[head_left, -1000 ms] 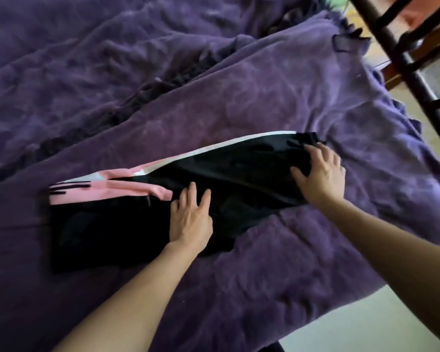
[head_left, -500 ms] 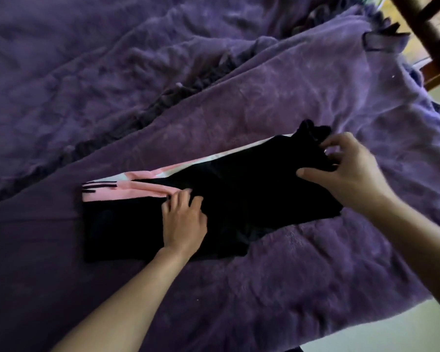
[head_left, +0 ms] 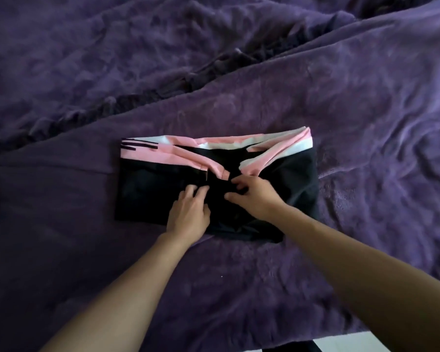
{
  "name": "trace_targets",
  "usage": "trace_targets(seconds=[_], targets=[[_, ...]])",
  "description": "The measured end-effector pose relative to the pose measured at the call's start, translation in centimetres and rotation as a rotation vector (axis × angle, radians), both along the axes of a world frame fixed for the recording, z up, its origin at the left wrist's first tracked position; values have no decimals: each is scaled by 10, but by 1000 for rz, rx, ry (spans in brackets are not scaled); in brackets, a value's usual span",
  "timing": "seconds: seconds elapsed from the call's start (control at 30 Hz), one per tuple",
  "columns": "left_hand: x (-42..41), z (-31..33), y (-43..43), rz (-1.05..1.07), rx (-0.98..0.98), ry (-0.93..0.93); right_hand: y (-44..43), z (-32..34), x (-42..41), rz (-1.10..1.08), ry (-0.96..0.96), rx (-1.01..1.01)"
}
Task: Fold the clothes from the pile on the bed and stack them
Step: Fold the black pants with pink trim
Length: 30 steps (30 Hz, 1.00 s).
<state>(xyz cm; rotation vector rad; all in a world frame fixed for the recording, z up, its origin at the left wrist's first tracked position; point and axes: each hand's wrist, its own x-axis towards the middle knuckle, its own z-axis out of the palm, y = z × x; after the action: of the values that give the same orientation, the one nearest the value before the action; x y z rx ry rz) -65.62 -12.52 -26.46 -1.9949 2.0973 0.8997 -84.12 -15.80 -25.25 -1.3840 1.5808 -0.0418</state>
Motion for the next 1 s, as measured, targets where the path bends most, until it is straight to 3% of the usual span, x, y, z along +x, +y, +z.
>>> trace_targets(seconds=[0.03,0.1,0.17,0.23,0.3,0.4,0.57,0.67,0.73,0.83,1.0], targets=[[-4,2,2,-33,-38,9,3,6,-13,-103,-27,-119],[-17,5,5,-107,-83,40,5,16,-47,-315,100,-405],[-36,3,7,-162,-38,39,1,20,-86,-487,284,-494],[-52,-5,8,-199,56,-6,-3,14,-112,-582,318,-308],[-59,-14,7,-237,118,-73,-5,3,-120,-650,145,-92],[-57,-22,0,-293,138,-124,-9,0,-118,-759,-98,75],[-35,-3,-13,-242,220,75,-8,46,-89,-648,-291,119],[1,18,-21,40,70,318,-10,85,-42,-556,-297,61],[36,31,-20,224,-40,376,-16,97,-4,-479,-221,-7],[102,41,-9,431,-146,339,-32,97,66,-371,-86,-84],[200,39,29,616,-187,203,-60,58,192,-240,-78,-55]])
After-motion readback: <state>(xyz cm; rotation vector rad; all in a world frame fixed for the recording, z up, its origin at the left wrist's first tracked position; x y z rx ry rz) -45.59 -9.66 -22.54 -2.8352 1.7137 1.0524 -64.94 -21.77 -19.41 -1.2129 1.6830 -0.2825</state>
